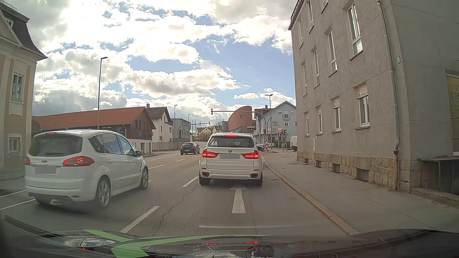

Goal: Follow the waypoints while adhering to traffic rules and regulations

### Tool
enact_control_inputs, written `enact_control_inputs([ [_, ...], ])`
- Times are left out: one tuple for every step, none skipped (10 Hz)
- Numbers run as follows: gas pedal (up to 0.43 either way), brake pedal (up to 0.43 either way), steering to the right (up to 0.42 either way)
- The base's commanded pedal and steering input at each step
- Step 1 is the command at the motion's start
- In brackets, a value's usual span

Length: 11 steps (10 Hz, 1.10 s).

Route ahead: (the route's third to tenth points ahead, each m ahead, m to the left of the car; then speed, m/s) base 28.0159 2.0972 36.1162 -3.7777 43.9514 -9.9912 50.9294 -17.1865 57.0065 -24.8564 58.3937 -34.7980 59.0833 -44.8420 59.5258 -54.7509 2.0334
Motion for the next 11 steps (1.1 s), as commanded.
enact_control_inputs([
  [0.0,0.128,-0.007],
  [0.0,0.134,-0.007],
  [0.0,0.134,-0.007],
  [0.0,0.134,-0.007],
  [0.0,0.134,-0.006],
  [0.0,0.134,-0.007],
  [0.0,0.134,-0.006],
  [0.0,0.134,-0.007],
  [0.0,0.134,-0.007],
  [0.0,0.14,-0.006],
  [0.0,0.146,-0.006],
])
